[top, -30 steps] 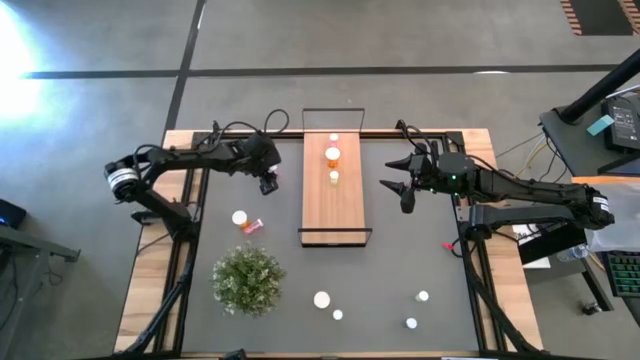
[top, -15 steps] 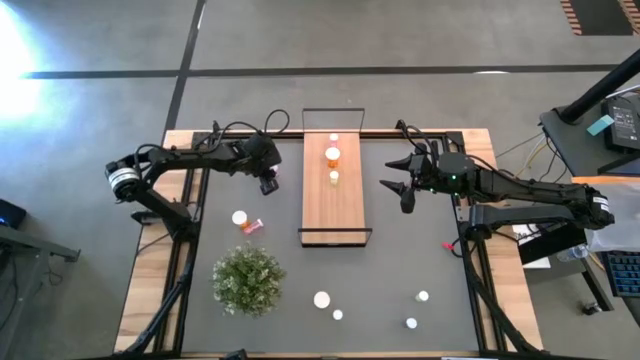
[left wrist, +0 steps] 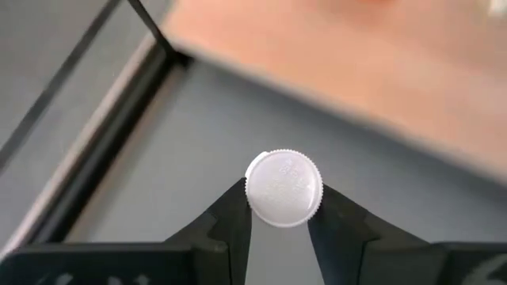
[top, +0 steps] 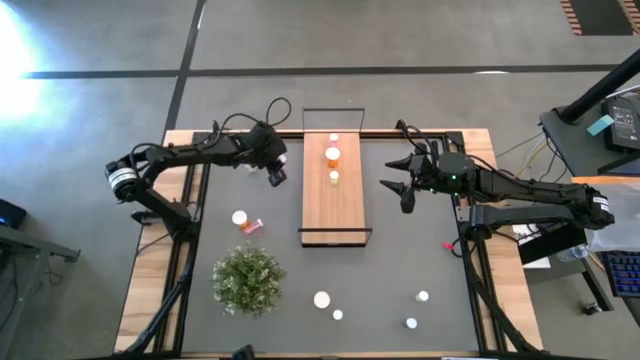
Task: Pick and place medicine bottles onto shelf by color
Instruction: Put the top pink pill bottle on the shelf aligned with the other pink pill bottle
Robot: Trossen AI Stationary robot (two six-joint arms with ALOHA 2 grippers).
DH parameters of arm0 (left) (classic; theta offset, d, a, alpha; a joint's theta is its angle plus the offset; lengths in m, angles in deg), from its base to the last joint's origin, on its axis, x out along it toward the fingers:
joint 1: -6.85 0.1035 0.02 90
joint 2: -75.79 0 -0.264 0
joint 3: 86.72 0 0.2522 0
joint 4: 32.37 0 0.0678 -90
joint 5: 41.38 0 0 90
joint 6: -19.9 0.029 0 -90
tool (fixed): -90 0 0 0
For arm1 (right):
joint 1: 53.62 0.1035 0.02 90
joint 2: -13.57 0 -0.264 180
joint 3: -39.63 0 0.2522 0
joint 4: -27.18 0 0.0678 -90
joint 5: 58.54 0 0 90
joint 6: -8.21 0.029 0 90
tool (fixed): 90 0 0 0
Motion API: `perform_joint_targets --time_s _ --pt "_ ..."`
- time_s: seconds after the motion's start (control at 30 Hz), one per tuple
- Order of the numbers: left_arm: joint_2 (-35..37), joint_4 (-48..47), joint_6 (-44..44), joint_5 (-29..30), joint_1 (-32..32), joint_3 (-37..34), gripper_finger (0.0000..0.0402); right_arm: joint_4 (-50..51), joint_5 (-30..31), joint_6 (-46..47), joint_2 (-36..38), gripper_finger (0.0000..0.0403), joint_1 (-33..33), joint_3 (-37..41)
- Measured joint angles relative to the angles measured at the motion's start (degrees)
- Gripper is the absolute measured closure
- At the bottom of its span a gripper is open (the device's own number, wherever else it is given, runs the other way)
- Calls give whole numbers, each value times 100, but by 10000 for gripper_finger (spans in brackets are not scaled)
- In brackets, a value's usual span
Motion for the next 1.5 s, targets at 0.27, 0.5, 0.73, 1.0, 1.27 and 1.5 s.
perform_joint_targets --time_s 0.27,0.5,0.73,1.0,1.27,1.5 --pt "-223 -66 -271 -159 -68 739 310 0 -1 0 0 154 1 0" --pt "-977 -128 -285 -214 -118 1423 311 0 -1 0 0 154 -1 0" --pt "-1676 -476 -413 -264 -114 2189 311 0 0 0 2 154 1 0" --pt "-2141 -683 -413 -282 -110 2809 311 2 0 0 2 154 1 0" --pt "-2427 -782 -413 -288 -12 3122 311 -1 0 0 2 154 1 0" --pt "-2514 -963 -413 -293 36 3275 311 0 -1 0 2 154 1 0"
